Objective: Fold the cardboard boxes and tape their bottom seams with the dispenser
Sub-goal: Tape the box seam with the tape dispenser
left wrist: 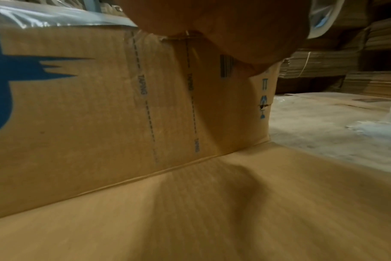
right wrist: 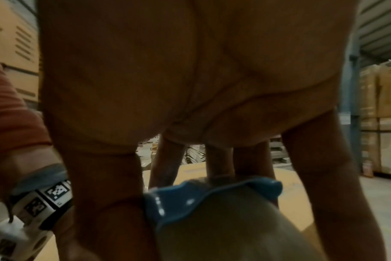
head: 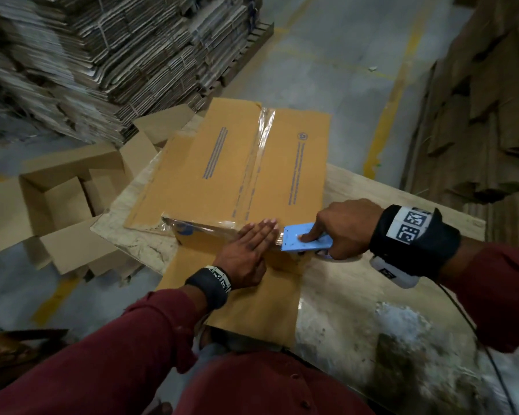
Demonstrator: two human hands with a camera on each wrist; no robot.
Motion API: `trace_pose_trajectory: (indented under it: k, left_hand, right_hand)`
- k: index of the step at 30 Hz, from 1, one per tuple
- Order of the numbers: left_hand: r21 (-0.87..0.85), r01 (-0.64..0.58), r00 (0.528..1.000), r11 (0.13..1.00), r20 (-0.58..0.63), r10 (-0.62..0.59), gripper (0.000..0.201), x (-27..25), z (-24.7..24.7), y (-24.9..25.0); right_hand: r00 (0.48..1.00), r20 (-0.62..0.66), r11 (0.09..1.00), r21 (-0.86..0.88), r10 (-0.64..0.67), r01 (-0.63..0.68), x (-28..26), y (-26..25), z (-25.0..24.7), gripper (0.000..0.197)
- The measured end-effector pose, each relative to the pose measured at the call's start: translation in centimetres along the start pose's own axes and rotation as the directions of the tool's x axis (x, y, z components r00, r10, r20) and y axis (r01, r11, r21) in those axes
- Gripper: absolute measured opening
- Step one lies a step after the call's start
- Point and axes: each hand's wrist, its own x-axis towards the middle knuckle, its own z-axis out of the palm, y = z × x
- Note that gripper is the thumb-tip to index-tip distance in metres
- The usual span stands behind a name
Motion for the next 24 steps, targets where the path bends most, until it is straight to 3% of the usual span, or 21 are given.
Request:
trace_pose_trajectory:
  k: [4,12,17,24]
  left_hand:
    - [-0.011,-0.011,1.000,1.000,-0.024,0.011,0.098,-0.2,0.2,-0.2]
    - [-0.034,-0.006,0.999,0.999,-0.042,0.004,0.096,-0.1,0.2,-0.2]
    - [-0.027,-0.012,0.998,1.000,-0.061,0.010,0.091,-0.2,0.4,-0.1]
    - [-0.037,-0.001,1.000,0.999,-0.019,0.000,0.092,-0.2,0.4,-0.3]
  right_hand:
    - [1.000,-0.003,1.000,0.008,-0.019,0.019,-1.2,0.7,1.0,0.053]
    - [1.000,0.018,1.000,0.031,0.006,-0.007,-2.2,2.7,2.2,0.070]
    - [0.999,-0.018,0.996,0.087,0.030,-0.028,-2.6,3.8,4.3,0.070]
    - [1.000,-0.029,0.994,0.109,0.000,0.004,-3.3,4.9,5.9,0.069]
